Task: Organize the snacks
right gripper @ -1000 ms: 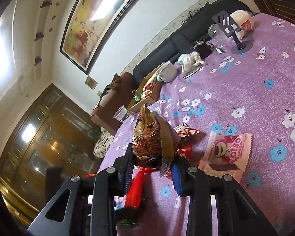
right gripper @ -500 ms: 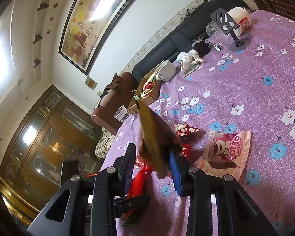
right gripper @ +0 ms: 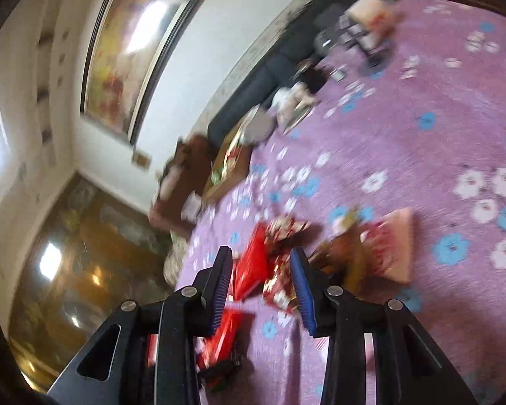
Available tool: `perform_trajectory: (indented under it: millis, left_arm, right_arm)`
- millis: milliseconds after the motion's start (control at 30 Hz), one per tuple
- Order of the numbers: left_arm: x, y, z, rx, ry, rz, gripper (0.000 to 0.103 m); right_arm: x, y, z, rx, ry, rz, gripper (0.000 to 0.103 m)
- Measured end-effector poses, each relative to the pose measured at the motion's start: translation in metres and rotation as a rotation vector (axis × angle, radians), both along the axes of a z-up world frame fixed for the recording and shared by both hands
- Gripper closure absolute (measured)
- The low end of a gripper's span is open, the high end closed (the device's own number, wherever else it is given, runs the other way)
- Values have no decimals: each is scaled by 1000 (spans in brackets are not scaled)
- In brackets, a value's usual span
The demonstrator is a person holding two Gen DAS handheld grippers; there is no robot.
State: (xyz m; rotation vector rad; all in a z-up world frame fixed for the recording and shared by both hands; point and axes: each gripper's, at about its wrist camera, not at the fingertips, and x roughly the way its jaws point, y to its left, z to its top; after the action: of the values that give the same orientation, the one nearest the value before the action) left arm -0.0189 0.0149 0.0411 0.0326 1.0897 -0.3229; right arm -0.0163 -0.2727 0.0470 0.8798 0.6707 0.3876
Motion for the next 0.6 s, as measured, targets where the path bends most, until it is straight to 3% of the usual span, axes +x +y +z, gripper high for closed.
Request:
perform_trajectory:
  millis: [67,167,400,600]
  left_arm:
    - [0,1,1,1,4,-5,52]
    - [4,2,0,7,22,-6,51]
    - [9,1,-7,-17,61,17,41]
    - [10,-2,-7,-37,41,-1,41]
  right_arm:
    - [-2,-14,-3,33,10,-48,44]
    - [2,-20,-12,72,43,-52,44]
    - [8,-23,-19,62,114,-70,43]
    - [6,-28,-20,-44,186,-146,43]
